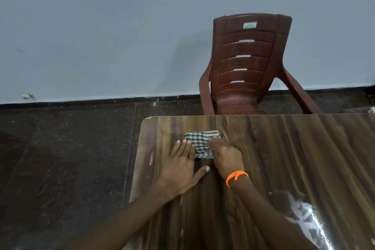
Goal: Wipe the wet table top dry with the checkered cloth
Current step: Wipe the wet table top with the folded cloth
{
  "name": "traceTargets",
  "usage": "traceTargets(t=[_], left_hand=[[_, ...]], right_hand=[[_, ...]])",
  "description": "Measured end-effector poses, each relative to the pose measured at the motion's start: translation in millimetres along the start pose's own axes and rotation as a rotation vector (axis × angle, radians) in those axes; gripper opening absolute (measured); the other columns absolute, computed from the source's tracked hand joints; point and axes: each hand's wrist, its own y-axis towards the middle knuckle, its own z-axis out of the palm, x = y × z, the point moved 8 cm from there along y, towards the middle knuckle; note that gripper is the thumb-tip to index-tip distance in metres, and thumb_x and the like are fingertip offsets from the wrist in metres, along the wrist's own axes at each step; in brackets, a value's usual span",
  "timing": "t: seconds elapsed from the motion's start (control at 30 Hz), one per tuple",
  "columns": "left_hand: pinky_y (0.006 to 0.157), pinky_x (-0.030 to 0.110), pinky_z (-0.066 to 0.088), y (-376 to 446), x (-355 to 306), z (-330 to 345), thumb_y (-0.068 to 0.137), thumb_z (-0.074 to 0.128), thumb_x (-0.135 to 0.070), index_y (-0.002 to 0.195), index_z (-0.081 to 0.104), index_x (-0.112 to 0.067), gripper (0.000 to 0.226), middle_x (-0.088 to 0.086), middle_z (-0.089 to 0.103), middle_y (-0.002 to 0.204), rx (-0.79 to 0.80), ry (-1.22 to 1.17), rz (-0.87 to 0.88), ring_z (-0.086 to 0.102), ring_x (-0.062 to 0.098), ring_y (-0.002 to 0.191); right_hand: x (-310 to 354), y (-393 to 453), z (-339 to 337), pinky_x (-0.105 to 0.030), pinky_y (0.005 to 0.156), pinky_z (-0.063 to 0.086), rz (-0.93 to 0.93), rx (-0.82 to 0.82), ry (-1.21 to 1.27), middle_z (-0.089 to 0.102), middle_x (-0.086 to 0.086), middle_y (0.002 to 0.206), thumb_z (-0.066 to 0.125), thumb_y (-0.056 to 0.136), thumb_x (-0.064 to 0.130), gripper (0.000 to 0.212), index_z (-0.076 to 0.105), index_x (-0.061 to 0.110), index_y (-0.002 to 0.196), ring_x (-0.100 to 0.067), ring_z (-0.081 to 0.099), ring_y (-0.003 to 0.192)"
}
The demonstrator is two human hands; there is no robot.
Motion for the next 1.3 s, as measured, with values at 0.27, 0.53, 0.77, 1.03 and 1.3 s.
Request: traceTargets(t=[0.27,0.53,0.77,1.03,1.3], left_hand=[[0.126,0.045,0.001,63,-13,-5,0.100,0.012,-0.069,0.156,0.019,0.003,0.092,0.022,0.020,0.164,0.020,-0.046,-0.004,0.010,0.030,0.155],[0.126,0.040,0.001,68,61,-4,0.098,0.011,-0.069,0.158,0.024,-0.003,0.090,0.015,0.022,0.165,0.007,-0.077,-0.094,0.010,0.026,0.155],[0.127,0.042,0.001,-12,57,7,0.093,0.000,-0.074,0.158,0.020,-0.001,0.100,0.018,0.021,0.165,0.034,-0.064,-0.082,0.009,0.026,0.155],[0.125,0.044,-0.007,-55,-18,8,0.098,0.010,-0.074,0.158,0.003,0.001,0.097,0.020,0.003,0.167,0.124,-0.116,-0.019,-0.008,0.028,0.155],[0.125,0.046,-0.005,3,-9,12,0.091,0.003,-0.078,0.158,0.004,0.002,0.105,0.022,0.001,0.166,0.165,-0.099,-0.006,-0.007,0.030,0.155]], right_hand=[[-28,25,-25,-0.034,0.084,0.049,0.145,-0.014,-0.049,0.064,0.004,0.124,0.059,0.084,0.008,0.036,0.068,0.027,0.113,-0.020,0.058,0.116],[20,66,8,-0.035,0.065,0.046,0.121,0.047,-0.116,0.067,-0.008,0.105,0.056,0.083,0.012,0.032,0.065,0.027,0.109,-0.036,0.064,0.087],[52,11,22,-0.037,0.084,0.055,-0.088,0.001,0.062,0.068,-0.001,0.116,0.062,0.077,-0.002,0.035,0.071,0.018,0.105,-0.020,0.060,0.113],[6,-52,6,-0.026,0.091,0.048,-0.011,0.017,-0.008,0.064,0.009,0.123,0.067,0.076,0.001,0.042,0.070,0.026,0.110,-0.008,0.054,0.120],[14,-30,-10,-0.032,0.068,0.052,0.085,-0.071,-0.025,0.068,0.005,0.114,0.065,0.076,0.005,0.033,0.071,0.023,0.102,-0.021,0.066,0.100]])
